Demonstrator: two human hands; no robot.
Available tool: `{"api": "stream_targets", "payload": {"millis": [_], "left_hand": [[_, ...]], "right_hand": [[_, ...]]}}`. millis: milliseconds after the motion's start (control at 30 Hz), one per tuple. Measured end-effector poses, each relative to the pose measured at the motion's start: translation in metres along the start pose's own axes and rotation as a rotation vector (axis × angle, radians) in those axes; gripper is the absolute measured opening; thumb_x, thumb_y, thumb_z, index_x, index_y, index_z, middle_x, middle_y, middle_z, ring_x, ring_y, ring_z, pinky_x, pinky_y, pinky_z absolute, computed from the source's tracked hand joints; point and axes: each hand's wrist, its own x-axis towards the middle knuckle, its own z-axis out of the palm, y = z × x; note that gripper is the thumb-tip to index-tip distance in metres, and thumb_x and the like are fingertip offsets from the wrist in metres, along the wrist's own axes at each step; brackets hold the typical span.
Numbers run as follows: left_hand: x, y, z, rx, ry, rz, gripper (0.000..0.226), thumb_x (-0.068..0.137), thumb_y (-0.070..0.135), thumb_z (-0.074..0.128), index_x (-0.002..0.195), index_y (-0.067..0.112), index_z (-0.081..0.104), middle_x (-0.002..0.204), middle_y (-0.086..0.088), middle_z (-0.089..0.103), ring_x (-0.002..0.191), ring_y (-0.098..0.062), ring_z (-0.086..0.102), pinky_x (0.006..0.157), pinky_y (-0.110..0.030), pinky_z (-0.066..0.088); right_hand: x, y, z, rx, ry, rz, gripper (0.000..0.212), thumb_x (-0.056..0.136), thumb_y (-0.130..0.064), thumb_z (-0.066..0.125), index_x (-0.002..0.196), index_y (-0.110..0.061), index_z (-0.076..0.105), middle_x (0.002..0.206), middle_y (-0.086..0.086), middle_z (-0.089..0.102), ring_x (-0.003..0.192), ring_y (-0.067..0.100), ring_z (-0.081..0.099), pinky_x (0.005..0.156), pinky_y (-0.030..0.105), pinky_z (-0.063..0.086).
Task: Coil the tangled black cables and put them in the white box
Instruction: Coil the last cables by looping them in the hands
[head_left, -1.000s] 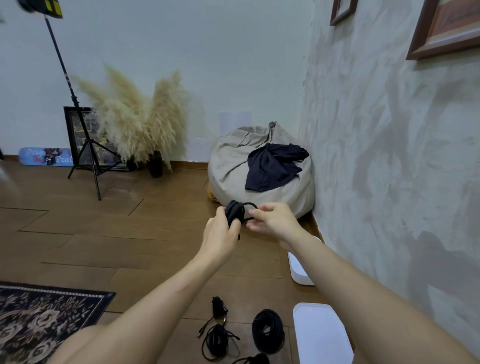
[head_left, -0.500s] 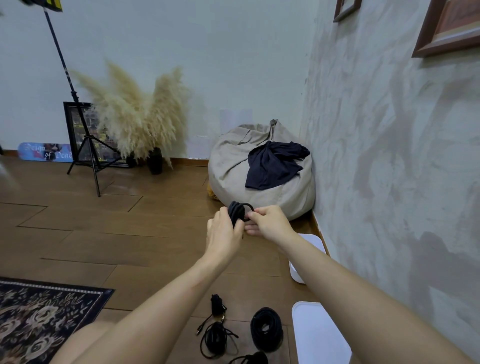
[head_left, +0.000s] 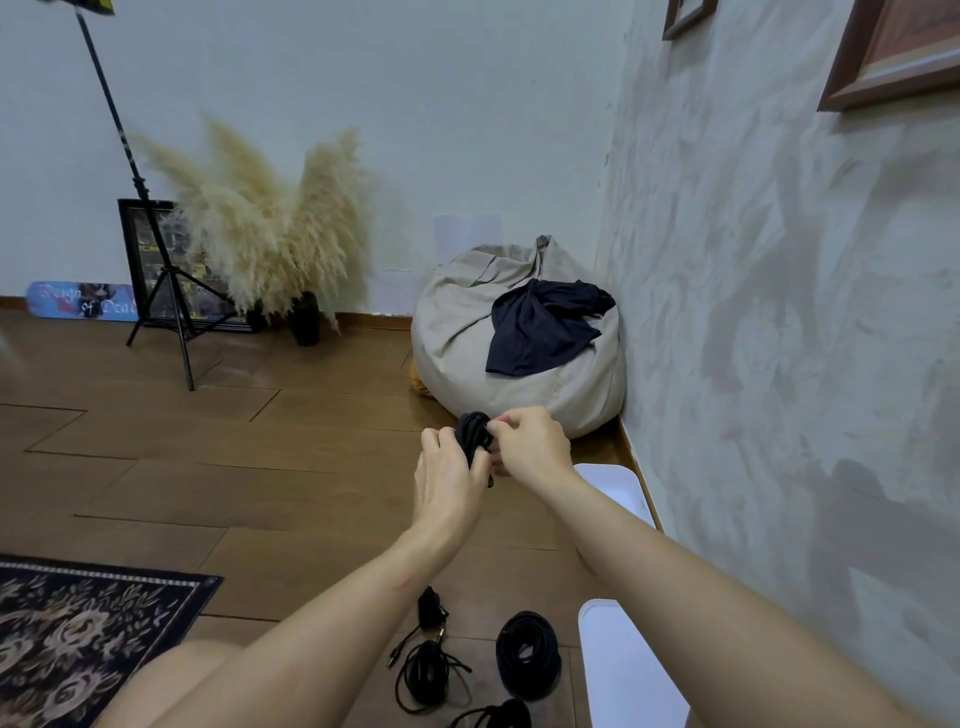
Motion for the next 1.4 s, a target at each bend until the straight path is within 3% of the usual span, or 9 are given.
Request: {"api": "stream_targets", "payload": {"millis": [133,300,500,767,933,1167,1267,1333,1400], "left_hand": [[0.002,0.003,0.001,-0.006,0.009,-0.023,0.023,0.102,0.033,0.048,0.107,0.011,0.048,0.109,-0.006,0.042,0.094,-0.03,0.053,0.078,-0.042,0.045],[0.009,0.006,-0.001,-0.02,0.032,0.0,0.028,0.101,0.03,0.05,0.113,0.005,0.051,0.109,-0.006,0.042,0.099,-0.03,0.051,0.081,-0.042,0.043],[0.009,0.005,-0.006,-0.066,0.005,0.023,0.022,0.101,0.031,0.051,0.11,0.01,0.051,0.11,-0.004,0.044,0.1,-0.027,0.051,0.083,-0.042,0.044],[0.011,0.007,-0.013,-0.084,-0.005,0.045,0.018,0.101,0.032,0.051,0.105,0.014,0.049,0.106,-0.003,0.044,0.092,-0.027,0.054,0.076,-0.041,0.045],[0.007,0.007,-0.012,-0.111,-0.036,0.034,0.02,0.102,0.034,0.05,0.106,0.014,0.05,0.107,-0.003,0.044,0.089,-0.026,0.055,0.073,-0.04,0.043],[0.004,-0.002,-0.003,-0.007,-0.035,0.057,0.022,0.102,0.034,0.051,0.104,0.012,0.045,0.107,-0.004,0.04,0.086,-0.027,0.052,0.071,-0.04,0.041],[0.006,-0.013,0.007,0.086,-0.029,0.086,0.025,0.102,0.036,0.052,0.106,0.013,0.044,0.106,-0.004,0.039,0.087,-0.025,0.05,0.069,-0.038,0.04],[0.009,-0.019,0.016,0.106,-0.043,0.087,0.031,0.102,0.04,0.053,0.112,0.012,0.046,0.108,-0.004,0.04,0.091,-0.025,0.052,0.071,-0.042,0.047],[0.01,-0.028,0.025,0.089,-0.063,0.054,0.031,0.102,0.041,0.052,0.115,0.013,0.047,0.109,-0.004,0.041,0.095,-0.024,0.051,0.076,-0.044,0.051]], "right_hand": [[-0.001,-0.002,0.0,-0.157,-0.019,-0.003,0.017,0.103,-0.028,0.051,0.098,-0.018,0.063,0.096,0.005,0.072,0.09,0.027,0.069,0.081,0.039,0.056],[0.001,0.004,-0.001,0.216,-0.014,0.056,0.014,0.103,-0.015,0.049,0.093,-0.013,0.058,0.082,0.01,0.073,0.07,0.02,0.074,0.076,0.045,0.064],[0.0,0.003,-0.004,0.322,-0.09,0.066,0.016,0.105,-0.01,0.044,0.093,-0.011,0.055,0.079,0.009,0.068,0.07,0.018,0.069,0.069,0.032,0.061],[-0.002,-0.002,-0.004,0.39,-0.103,0.016,0.015,0.109,-0.012,0.036,0.104,-0.012,0.05,0.103,0.016,0.068,0.079,0.02,0.07,0.071,0.032,0.06],[-0.001,0.005,-0.008,0.407,-0.136,0.009,0.012,0.106,-0.014,0.049,0.099,-0.012,0.058,0.083,0.006,0.068,0.07,0.015,0.068,0.079,0.042,0.06],[0.008,0.011,-0.008,0.308,-0.174,0.066,0.014,0.1,-0.014,0.061,0.088,-0.011,0.068,0.082,0.011,0.073,0.072,0.021,0.071,0.081,0.046,0.064],[0.008,0.002,-0.006,0.297,-0.291,0.154,0.028,0.1,-0.032,0.06,0.087,-0.009,0.066,0.082,0.01,0.068,0.073,0.022,0.068,0.077,0.041,0.063],[0.01,0.0,0.0,0.191,-0.323,0.157,0.038,0.092,-0.047,0.067,0.087,-0.009,0.064,0.081,0.01,0.067,0.079,0.026,0.071,0.074,0.04,0.063],[0.014,0.009,0.014,0.17,-0.317,0.192,0.036,0.089,-0.043,0.074,0.089,-0.009,0.06,0.089,0.012,0.067,0.094,0.032,0.072,0.08,0.047,0.063]]}}
